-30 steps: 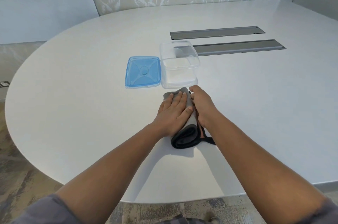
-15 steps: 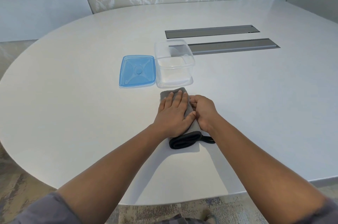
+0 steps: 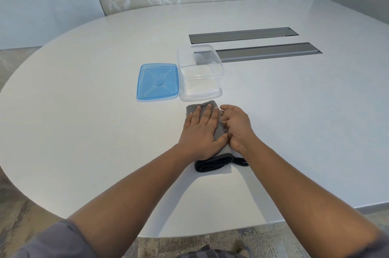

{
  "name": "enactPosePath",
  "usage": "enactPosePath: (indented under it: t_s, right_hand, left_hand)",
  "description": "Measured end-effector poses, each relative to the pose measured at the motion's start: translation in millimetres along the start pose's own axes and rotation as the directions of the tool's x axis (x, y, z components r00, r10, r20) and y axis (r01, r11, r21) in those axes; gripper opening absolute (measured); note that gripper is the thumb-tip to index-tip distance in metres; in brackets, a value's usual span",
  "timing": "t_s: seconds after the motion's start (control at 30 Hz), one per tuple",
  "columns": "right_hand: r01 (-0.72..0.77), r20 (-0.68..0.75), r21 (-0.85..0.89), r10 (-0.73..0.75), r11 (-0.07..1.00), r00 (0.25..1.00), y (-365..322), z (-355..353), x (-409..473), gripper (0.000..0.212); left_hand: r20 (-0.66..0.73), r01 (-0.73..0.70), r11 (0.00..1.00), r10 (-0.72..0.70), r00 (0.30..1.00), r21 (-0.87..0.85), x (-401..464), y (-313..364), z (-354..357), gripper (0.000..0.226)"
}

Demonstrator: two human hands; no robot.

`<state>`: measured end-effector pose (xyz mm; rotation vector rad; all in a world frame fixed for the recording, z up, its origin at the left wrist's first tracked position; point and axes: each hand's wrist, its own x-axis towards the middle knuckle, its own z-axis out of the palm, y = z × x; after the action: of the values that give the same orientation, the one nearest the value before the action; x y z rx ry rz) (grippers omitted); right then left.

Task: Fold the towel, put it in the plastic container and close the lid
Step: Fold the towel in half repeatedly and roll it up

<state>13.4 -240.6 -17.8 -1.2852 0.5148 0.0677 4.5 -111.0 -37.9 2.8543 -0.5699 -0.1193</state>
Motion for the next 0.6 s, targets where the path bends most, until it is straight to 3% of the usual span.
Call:
enactPosePath:
  t_s: [0.07,0.13,0.2,0.27,0.4,0.5,0.6]
  right_hand:
    - [-0.016,0.008,-0.092,0.016,0.996,1.000,-5,-1,1,0.037]
    - [0.052,0.009,-0.333,-0.052,0.942,0.999,-14,1,0,0.030]
    - [0.172,0.053,-0.628,-0.179,0.759,0.982,-22,1,-4,0.023]
    - [0.243,0.101,-0.784,-0.270,0.572,0.958,-22,8,-14,0.020]
    - [0.340,0.162,-0.774,-0.351,0.534,0.922,4,29,-32,0.020]
    - [0.431,0.186,-0.784,-0.494,0.446,0.849,21,32,-36,0.020]
    - [0.484,0.165,-0.679,-0.527,0.552,0.833,25,25,-38,0.012]
  left_hand:
    - [0.014,0.002,1.000,-0.002,1.000,0.006,0,1,-1,0.090]
    - [0.022,0.003,1.000,-0.004,1.000,0.009,0,3,-2,0.089]
    - [0.027,0.000,1.000,0.000,1.000,0.027,-1,4,-4,0.088]
    - [0.036,-0.010,0.998,0.007,0.999,0.057,0,6,-5,0.089]
    - [0.049,-0.001,0.984,-0.008,0.999,0.176,0,7,-6,0.095]
    - [0.042,-0.011,0.973,0.002,0.999,0.229,0,6,-7,0.099]
    - [0.061,-0.043,0.975,0.031,0.998,0.216,3,5,-11,0.093]
